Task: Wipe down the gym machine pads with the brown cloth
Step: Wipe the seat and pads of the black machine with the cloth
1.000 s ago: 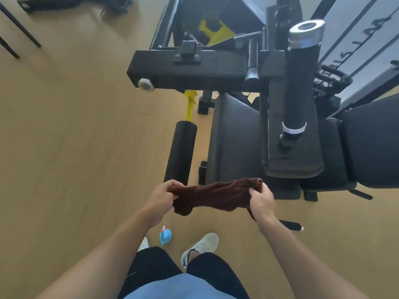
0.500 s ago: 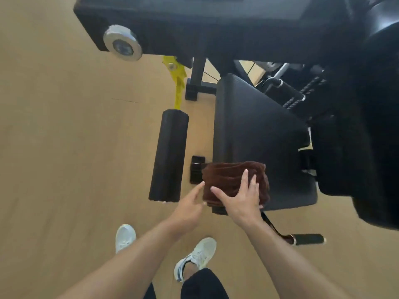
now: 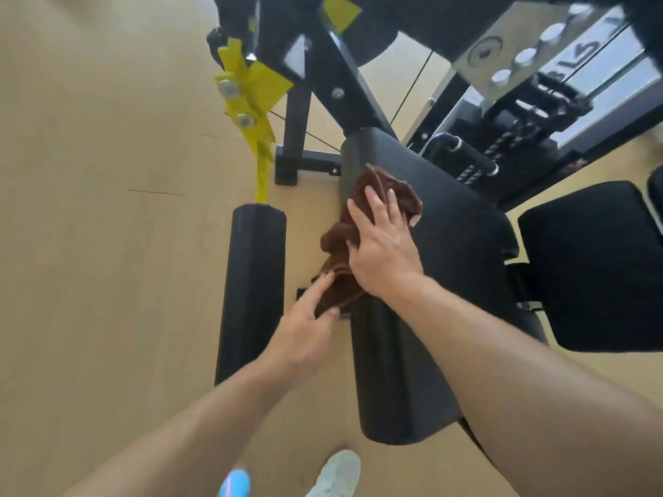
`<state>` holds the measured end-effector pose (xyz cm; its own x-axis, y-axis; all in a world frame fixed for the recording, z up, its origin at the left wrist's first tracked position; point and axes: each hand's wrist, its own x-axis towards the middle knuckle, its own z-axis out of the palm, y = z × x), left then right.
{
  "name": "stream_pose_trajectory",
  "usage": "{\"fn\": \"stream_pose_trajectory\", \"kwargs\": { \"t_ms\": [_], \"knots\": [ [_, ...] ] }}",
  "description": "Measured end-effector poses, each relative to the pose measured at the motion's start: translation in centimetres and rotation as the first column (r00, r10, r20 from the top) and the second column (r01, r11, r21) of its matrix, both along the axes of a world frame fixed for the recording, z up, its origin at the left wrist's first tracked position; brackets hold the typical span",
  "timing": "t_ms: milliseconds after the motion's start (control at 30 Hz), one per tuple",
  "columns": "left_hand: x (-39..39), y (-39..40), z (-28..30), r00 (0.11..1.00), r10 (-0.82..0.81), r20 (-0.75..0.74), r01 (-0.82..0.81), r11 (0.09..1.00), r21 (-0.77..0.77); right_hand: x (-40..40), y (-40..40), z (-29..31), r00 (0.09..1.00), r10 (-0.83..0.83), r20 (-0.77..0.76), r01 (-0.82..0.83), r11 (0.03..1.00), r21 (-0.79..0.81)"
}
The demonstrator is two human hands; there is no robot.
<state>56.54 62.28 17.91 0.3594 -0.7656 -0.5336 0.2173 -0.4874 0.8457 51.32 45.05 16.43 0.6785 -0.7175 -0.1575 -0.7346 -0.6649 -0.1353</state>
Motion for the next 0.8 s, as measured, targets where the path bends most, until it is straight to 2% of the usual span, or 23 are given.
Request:
{"fn": "stream_pose_trajectory", "kwargs": {
  "t_ms": [100, 167, 333, 400, 500, 633, 800],
  "knots": [
    [1.4, -1.2, -0.2, 0.999, 0.018, 0.045, -0.017, 1.0, -0.012, 2.6, -3.4, 0.8, 0.999, 0.047, -0.009, -0.046, 0.993, 0.106],
    [1.4, -1.0, -0.3, 0.996, 0.055, 0.068, -0.053, 0.998, -0.036, 2.5, -2.5, 1.2, 1.0, 0.012, -0.001, -0.012, 0.994, 0.106],
    [-1.0, 2.7, -1.3, 0.987, 0.107, 0.122, -0.096, 0.991, -0.089, -6.2, 8.5, 1.8, 0.993, -0.05, 0.111, 0.049, 0.999, 0.015],
    [-2.2, 4.1, -1.9, 0.986, 0.105, 0.129, -0.1, 0.994, -0.047, -11.0, 13.9, 1.4, 0.996, -0.054, 0.068, 0.055, 0.998, -0.018],
    [-4.0, 5.4, -2.5, 0.992, 0.054, 0.119, -0.058, 0.998, 0.037, -15.8, 18.7, -0.1, 0.995, 0.023, -0.102, -0.026, 0.999, -0.023],
    [-4.5, 5.0, -2.2, 0.997, 0.053, 0.061, -0.056, 0.997, 0.05, -14.8, 17.3, -0.3, 0.999, 0.033, -0.039, -0.033, 0.999, -0.011],
    [-2.8, 2.6, -1.6, 0.994, 0.109, 0.016, -0.108, 0.993, -0.041, -8.8, 10.9, 0.1, 0.997, 0.017, 0.081, -0.015, 1.0, -0.022]
  ]
}}
